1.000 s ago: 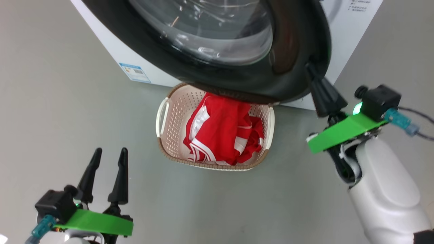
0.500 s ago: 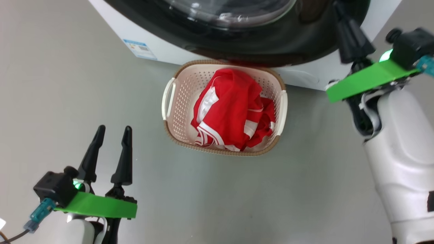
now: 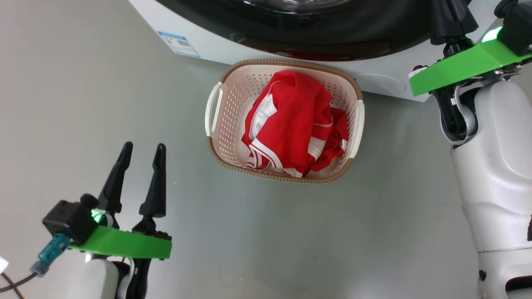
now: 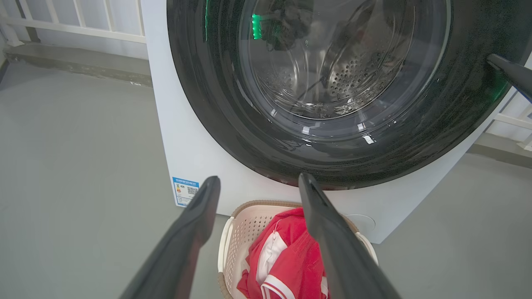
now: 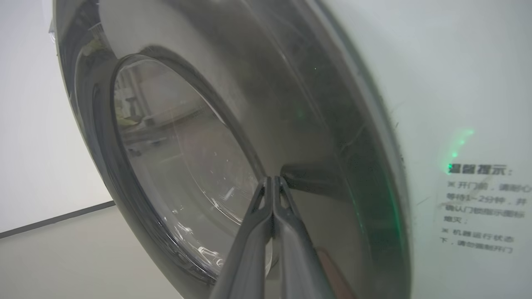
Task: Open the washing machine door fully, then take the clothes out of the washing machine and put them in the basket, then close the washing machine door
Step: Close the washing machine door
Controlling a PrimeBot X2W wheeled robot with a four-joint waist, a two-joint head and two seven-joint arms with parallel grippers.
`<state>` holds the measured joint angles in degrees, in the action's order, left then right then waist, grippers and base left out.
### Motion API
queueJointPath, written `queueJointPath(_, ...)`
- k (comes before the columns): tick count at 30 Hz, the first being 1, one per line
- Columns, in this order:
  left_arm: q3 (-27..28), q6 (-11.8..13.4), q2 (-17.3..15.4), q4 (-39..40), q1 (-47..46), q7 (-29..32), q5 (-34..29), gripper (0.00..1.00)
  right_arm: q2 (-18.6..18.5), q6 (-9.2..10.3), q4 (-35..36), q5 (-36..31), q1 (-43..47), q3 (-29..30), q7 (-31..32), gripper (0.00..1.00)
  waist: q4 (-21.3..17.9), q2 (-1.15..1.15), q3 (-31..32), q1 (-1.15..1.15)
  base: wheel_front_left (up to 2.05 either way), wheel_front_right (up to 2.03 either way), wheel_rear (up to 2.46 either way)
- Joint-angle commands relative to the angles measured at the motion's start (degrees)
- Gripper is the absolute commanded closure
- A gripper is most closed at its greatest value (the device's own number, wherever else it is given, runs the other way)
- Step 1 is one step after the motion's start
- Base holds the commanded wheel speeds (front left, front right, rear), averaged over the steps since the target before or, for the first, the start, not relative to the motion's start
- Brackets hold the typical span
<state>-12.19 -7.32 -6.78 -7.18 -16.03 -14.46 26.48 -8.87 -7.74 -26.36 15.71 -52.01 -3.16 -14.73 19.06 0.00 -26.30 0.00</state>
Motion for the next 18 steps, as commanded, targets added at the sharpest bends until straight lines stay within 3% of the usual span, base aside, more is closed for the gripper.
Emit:
queueJointPath(1, 1.9, -0.2, -1.7, 1.2, -0.9, -0.5, 0.2, 0.0, 0.9, 0.25, 1.5, -0.7, -1.4, -0.8, -0.3, 1.0, -0.3, 0.0, 0.5, 0.0, 0.0, 0.0, 0.0)
queueJointPath(3, 2.0, -0.2, -1.8, 0.8, -0.6, -0.5, 0.2, 0.0, 1.1, 0.25, 1.5, -0.8, -0.1, -2.2, -0.3, 0.94, -0.6, 0.0, 1.2, 0.0, 0.0, 0.0, 0.0)
queueJointPath(5, 2.1, -0.2, -1.9, 0.4, -0.3, -0.5, 0.1, 0.0, 1.1, 0.25, 1.5, -0.6, 1.6, -3.4, -0.3, 0.72, -1.0, 0.0, 2.1, 0.0, 0.0, 0.0, 0.0)
queueJointPath(6, 2.1, -0.2, -2.0, 0.2, -0.1, -0.5, 0.2, 0.0, 1.1, 0.25, 1.5, -0.4, 2.6, -4.1, -0.3, 0.56, -1.3, 0.0, 2.7, 0.0, 0.0, 0.0, 0.0)
queueJointPath(7, 2.2, -0.2, -2.0, -0.1, 0.2, -0.5, 0.3, 0.0, 1.2, 0.25, 1.6, -0.2, 3.6, -4.6, -0.3, 0.2, -1.6, 0.0, 3.2, 0.0, 0.0, 0.0, 0.0)
queueJointPath(8, 2.3, -0.2, -2.1, -0.3, 0.4, -0.5, 0.4, 0.0, 1.2, 0.25, 1.8, 0.0, 4.7, -4.9, -0.3, 0.0, -1.8, 0.0, 3.7, 0.0, 0.0, 0.0, 0.0)
queueJointPath(18, 4.2, -0.2, -4.5, -2.9, 2.9, -0.5, 0.8, 0.0, 0.4, 0.25, 3.1, 2.1, 16.5, -7.5, -0.3, 0.0, -6.1, 0.0, 9.0, 0.0, 0.0, 0.0, 0.0)
